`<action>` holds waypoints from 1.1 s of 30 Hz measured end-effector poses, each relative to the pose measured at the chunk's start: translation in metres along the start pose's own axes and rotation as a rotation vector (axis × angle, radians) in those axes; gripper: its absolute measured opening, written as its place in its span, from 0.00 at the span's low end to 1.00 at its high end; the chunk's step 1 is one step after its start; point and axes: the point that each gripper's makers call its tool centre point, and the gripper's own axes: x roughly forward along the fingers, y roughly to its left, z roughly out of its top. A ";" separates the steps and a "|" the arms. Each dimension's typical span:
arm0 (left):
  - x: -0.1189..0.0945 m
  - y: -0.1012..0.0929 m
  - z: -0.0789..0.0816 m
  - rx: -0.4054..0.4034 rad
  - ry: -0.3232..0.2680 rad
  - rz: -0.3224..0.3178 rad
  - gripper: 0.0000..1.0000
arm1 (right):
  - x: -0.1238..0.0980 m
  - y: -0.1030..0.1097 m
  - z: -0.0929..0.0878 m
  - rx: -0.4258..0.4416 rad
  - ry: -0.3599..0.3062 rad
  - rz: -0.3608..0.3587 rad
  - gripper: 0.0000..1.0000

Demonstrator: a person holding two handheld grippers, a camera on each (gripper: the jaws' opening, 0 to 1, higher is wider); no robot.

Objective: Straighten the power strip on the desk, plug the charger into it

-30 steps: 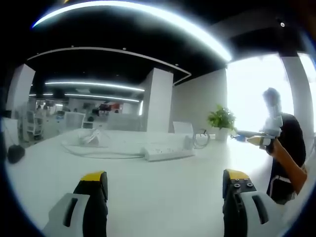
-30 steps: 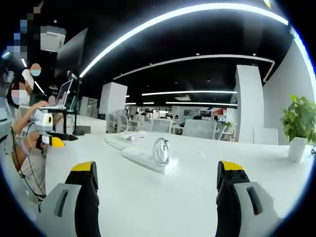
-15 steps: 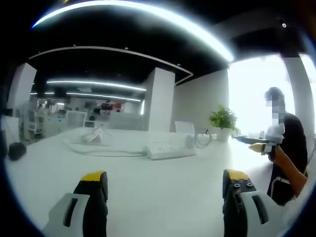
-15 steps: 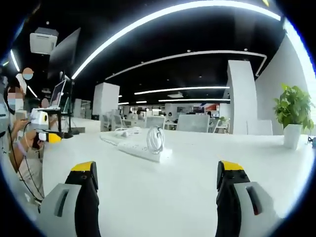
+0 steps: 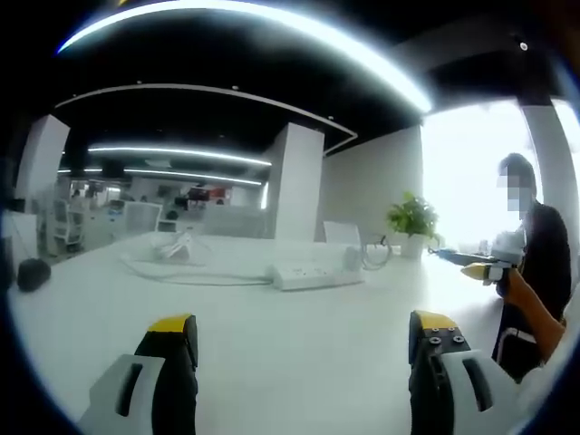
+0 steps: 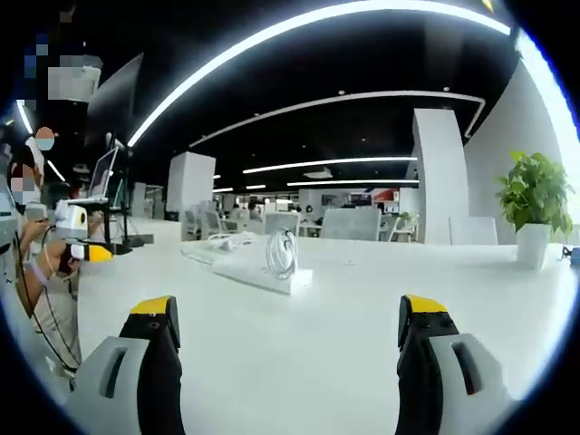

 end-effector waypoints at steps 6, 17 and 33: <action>0.001 0.000 0.000 -0.001 0.000 0.000 0.99 | 0.001 -0.001 0.002 0.004 -0.001 0.000 1.00; 0.001 0.002 0.002 -0.002 -0.004 0.003 0.99 | 0.004 0.006 -0.006 0.033 0.046 0.035 1.00; 0.002 0.001 0.002 -0.002 -0.006 -0.001 0.99 | 0.000 0.007 0.000 0.045 0.028 0.033 1.00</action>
